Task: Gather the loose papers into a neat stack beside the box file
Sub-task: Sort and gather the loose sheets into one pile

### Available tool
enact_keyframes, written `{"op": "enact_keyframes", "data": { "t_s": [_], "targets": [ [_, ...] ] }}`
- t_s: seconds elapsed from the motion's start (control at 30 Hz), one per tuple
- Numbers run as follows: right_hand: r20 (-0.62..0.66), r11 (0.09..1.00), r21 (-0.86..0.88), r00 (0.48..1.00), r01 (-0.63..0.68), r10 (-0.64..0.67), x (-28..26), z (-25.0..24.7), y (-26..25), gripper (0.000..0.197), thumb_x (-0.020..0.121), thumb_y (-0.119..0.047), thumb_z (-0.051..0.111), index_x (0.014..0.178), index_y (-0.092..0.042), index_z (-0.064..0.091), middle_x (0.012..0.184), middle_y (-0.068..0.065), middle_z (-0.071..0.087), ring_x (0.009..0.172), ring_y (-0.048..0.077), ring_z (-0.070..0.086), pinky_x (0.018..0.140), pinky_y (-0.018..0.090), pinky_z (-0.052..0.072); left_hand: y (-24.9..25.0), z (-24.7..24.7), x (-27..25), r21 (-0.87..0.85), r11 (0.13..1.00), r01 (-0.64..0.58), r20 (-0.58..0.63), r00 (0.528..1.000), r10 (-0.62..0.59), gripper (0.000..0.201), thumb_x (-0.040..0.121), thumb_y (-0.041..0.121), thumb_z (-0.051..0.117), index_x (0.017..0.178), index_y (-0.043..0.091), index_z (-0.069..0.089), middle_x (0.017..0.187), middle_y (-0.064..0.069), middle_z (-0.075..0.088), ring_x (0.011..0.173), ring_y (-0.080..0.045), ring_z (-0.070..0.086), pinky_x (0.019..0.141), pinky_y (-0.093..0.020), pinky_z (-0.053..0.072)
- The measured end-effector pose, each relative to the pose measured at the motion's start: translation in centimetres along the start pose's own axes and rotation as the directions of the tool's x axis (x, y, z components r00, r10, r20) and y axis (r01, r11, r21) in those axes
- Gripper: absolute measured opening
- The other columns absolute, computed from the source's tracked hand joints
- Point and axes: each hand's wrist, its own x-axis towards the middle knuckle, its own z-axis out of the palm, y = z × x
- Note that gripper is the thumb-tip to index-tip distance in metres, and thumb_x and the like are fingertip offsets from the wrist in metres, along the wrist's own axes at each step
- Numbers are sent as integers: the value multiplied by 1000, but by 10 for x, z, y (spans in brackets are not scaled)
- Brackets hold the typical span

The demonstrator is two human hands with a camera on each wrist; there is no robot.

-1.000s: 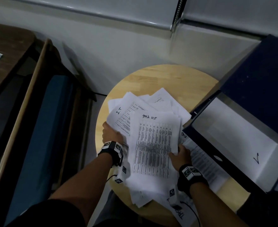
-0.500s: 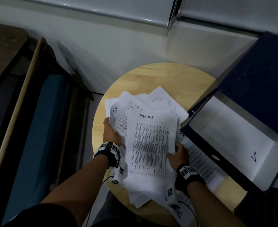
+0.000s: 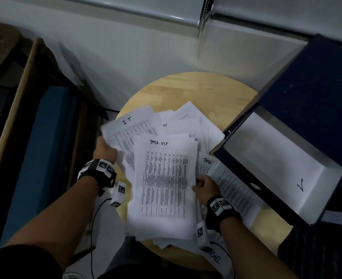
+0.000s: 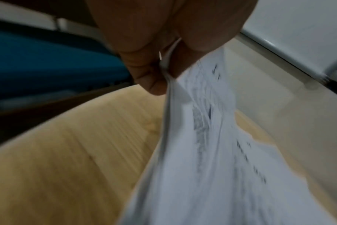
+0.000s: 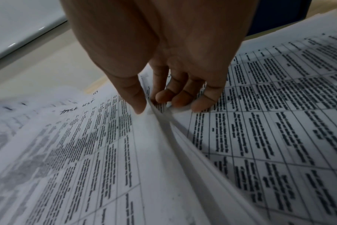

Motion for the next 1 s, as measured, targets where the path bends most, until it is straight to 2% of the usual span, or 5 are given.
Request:
{"op": "enact_keyframes", "data": {
  "t_s": [0.17, 0.4, 0.67, 0.83, 1.0],
  "targets": [
    [-11, 1000, 24, 1000, 5, -5, -3, 9, -3, 40, 78, -17, 77, 115, -11, 63, 98, 2, 67, 94, 24, 67, 89, 37, 56, -37, 15, -10, -250, 932, 262, 263, 945, -195, 39, 79, 16, 74, 112, 0, 61, 107, -20, 68, 91, -31, 65, 85, -43, 52],
    [-19, 1000, 9, 999, 28, -28, -5, 19, -13, 38, 82, -14, 72, 116, -12, 58, 114, 5, 62, 101, 22, 61, 88, 30, 50, -27, 16, -51, -85, 996, 14, -87, 996, -21, 17, 90, 10, 56, 104, 11, 45, 96, -14, 60, 90, -32, 59, 72, -33, 38],
    [53, 998, 55, 998, 37, -40, -11, 27, -22, 27, 85, -7, 63, 112, -13, 61, 102, 3, 67, 97, 23, 63, 84, 25, 46, -11, -6, -58, 34, 997, -69, -175, 982, 74, 28, 88, 7, 47, 114, 12, 55, 97, -20, 66, 87, -37, 62, 69, -34, 41],
    [44, 999, 41, 999, 3, -5, -9, 16, -11, 19, 93, -12, 50, 108, -11, 63, 99, 6, 66, 88, 23, 61, 78, 25, 45, -23, -27, -17, -246, 968, 51, -120, 989, -82, 37, 73, 27, 64, 109, 19, 62, 100, 0, 69, 89, -24, 64, 87, -42, 53],
    [68, 992, 127, 998, -28, 19, -16, 14, -15, 23, 93, -14, 55, 116, -19, 55, 102, -1, 61, 93, 21, 59, 82, 27, 45, -17, -9, -41, -194, 979, 62, 106, 993, -42, 36, 84, -9, 55, 118, 3, 57, 86, -11, 66, 79, -27, 59, 55, -21, 52]
  ]
}}
